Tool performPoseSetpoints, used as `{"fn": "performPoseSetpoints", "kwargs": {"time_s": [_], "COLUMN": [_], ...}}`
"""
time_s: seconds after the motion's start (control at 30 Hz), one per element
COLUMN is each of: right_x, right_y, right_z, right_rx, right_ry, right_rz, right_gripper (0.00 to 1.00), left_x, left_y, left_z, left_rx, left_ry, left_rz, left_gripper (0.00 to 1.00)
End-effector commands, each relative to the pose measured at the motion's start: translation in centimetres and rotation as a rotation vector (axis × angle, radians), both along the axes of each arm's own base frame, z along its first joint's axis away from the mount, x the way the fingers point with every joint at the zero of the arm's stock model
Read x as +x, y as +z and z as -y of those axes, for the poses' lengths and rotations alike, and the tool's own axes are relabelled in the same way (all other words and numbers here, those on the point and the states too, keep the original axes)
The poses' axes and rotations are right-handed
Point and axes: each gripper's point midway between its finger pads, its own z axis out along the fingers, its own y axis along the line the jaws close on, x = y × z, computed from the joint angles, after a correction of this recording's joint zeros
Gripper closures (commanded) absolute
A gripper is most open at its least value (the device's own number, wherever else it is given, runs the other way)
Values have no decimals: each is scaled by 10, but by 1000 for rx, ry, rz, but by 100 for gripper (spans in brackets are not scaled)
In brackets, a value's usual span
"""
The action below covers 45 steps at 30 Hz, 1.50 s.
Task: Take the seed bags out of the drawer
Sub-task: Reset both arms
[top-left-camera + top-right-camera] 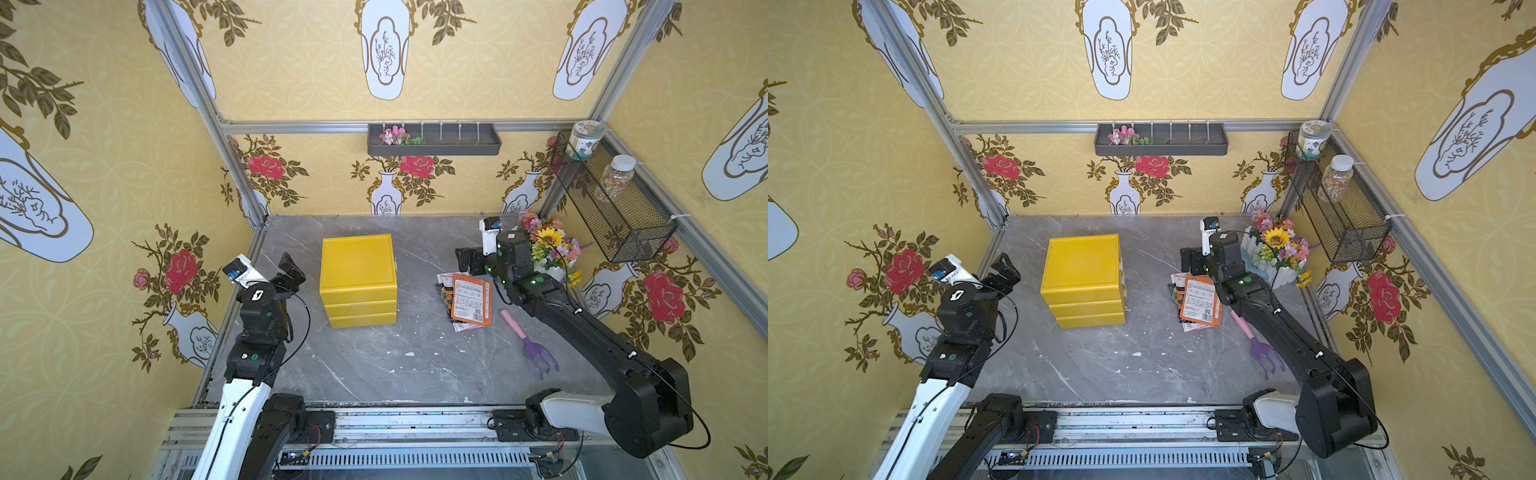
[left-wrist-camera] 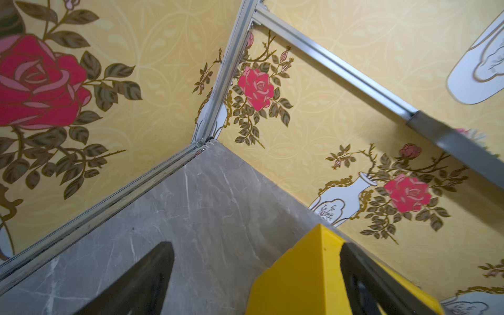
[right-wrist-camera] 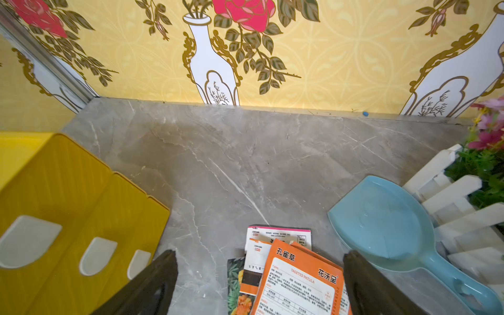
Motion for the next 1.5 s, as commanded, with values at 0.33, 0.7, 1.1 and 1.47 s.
{"fn": "performPoseSetpoints", "kwargs": {"time_s": [0.33,0.7,1.1,1.47], "right_x": [-27,-17,-45,-34], "right_y": [-83,-91,-129,-154], "right_z": [76,89,110,118], "right_rx": [-124,-139,-119,-48], "right_ry": [-180,-196,-204,-197], "right_rz": [79,111,96,72], "right_gripper": [3,3,3,3], "left_x": [-8,-16,30,36], "left_y": [-87,-126,-146,-157], "left_z": [-25,-23,-20,-16], "left_rx": [196,234,245,243], "left_ry": [132,87,-10,-47], "left_rz": [55,84,3,-11], "left_gripper": [0,0,0,0]}}
